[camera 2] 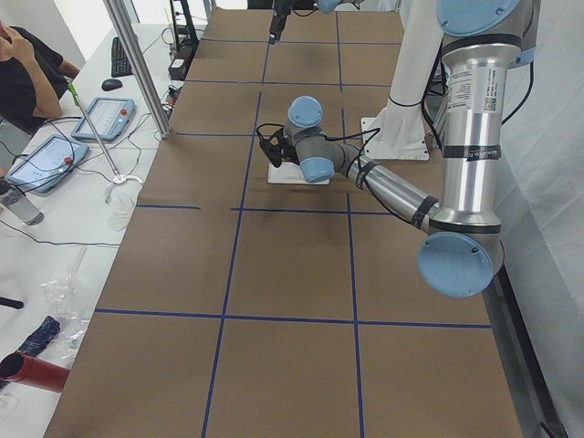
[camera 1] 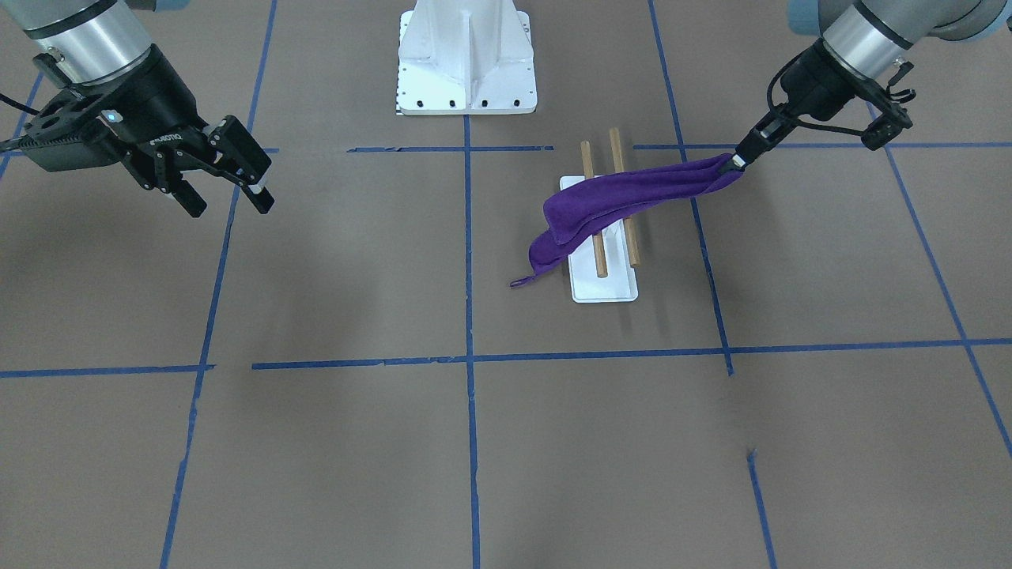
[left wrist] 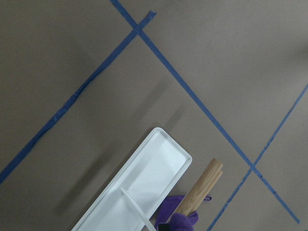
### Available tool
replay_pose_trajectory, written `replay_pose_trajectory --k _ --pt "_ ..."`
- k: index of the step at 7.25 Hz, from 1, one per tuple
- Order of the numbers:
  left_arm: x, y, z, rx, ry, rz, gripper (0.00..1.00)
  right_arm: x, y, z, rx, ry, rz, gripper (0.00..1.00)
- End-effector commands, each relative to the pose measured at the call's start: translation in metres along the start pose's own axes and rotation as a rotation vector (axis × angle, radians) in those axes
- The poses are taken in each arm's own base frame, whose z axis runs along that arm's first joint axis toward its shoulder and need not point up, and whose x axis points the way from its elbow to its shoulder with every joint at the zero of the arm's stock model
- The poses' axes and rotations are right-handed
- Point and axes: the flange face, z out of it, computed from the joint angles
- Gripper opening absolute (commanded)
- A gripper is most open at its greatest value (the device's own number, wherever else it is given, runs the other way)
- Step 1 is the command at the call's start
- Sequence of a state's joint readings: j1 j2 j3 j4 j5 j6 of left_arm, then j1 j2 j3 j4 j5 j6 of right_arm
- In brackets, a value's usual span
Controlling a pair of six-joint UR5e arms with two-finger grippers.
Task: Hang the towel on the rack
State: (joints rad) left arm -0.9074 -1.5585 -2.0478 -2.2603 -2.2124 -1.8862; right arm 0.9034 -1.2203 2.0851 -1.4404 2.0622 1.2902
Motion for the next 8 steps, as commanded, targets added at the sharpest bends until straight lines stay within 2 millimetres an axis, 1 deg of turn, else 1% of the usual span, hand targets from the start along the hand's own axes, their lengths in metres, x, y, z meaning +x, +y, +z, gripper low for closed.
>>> replay_pose_trajectory --k 1,2,3,4,5,6,7,8 --pt "-0.015 -0.018 0.01 0.011 -0.004 0.022 0.0 0.0 0.0 0.0 -0.001 -0.001 0.0 1.0" --pt "-0.024 -0.03 0.023 0.019 -0.024 0.008 0.0 0.0 0.0 0.0 -0.001 -0.001 0.0 1.0" --pt "-0.032 -0.042 0.04 0.025 -0.047 -0.007 0.57 0.002 0.0 0.0 -0.002 0.002 0.001 1.0" --pt "-0.036 -0.046 0.043 0.03 -0.056 -0.015 1.0 0.002 -0.001 0.0 0.003 0.003 0.002 1.0" --pt "-0.038 -0.048 0.044 0.031 -0.061 -0.016 1.0 0.003 -0.001 0.0 0.003 0.005 0.004 1.0" --pt "-0.035 -0.046 0.043 0.026 -0.056 -0.004 1.0 0.015 -0.005 0.001 0.006 0.023 0.009 1.0" --pt "-0.039 -0.049 0.041 0.028 -0.062 0.073 1.0 0.037 -0.017 -0.004 0.014 0.05 -0.055 1.0" --pt "-0.048 -0.055 0.038 0.034 -0.077 0.198 1.0 0.073 -0.03 -0.008 0.02 0.1 -0.13 1.0"
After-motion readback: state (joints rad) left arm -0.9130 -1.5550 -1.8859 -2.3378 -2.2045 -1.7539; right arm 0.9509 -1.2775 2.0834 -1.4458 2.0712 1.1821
